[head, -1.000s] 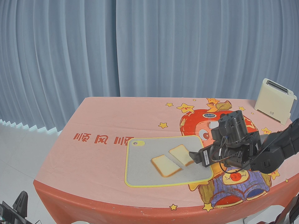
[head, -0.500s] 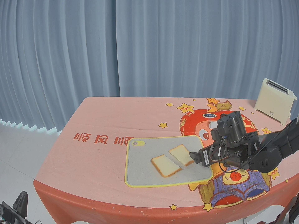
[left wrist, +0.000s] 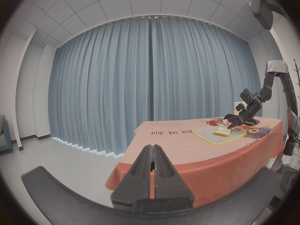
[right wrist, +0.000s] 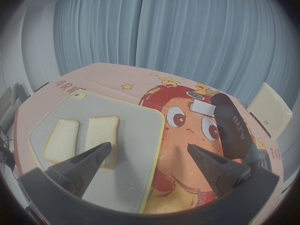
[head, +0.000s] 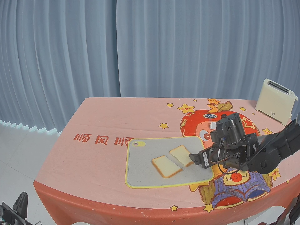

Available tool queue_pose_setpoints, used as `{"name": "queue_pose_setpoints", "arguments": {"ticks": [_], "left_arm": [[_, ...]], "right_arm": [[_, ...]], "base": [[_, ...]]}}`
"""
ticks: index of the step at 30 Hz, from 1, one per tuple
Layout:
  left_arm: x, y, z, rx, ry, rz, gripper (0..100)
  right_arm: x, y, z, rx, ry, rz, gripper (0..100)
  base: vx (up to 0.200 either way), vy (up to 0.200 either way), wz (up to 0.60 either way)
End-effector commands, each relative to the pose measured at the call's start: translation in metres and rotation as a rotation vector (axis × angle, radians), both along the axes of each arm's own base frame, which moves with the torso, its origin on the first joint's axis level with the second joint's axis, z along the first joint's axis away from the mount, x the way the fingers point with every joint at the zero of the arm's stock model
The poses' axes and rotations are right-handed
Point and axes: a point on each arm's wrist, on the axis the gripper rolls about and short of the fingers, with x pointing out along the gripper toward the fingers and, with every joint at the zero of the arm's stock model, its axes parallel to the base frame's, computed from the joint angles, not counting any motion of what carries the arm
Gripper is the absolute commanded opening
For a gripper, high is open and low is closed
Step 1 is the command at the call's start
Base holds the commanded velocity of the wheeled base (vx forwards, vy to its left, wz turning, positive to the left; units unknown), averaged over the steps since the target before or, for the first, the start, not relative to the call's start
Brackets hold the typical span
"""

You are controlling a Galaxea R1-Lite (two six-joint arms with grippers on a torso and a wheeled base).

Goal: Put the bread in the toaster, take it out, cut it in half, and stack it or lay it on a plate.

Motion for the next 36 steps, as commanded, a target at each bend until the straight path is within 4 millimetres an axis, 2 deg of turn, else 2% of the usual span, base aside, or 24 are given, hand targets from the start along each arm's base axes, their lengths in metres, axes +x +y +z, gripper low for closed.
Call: {"name": "queue_pose_setpoints", "arguments": {"ticks": [1,22,23,36], "left_arm": [[0.0000,0.0000,-0.0050,0.000,0.001,-0.001,0],[0.0000,0.0000,-0.0048,0.000,0.000,-0.001,0],[0.0000,0.0000,-0.0048,0.000,0.000,-0.001,0],[0.0000,0.0000,-0.0048,0.000,0.000,0.001,0]], "right_arm": [[0.0006,0.0006,-0.0027,-0.005,0.007,0.000,100],[-0.0002,0.0004,-0.0060,-0.021,0.013,-0.006,100],[-0.0002,0.0004,-0.0060,-0.021,0.013,-0.006,0],[-0.0017,0.0010,-0.0070,-0.023,0.017,-0.002,0]], "base": [[0.000,0.000,0.00],[0.000,0.000,0.00],[0.000,0.000,0.00],[0.000,0.000,0.00]]}}
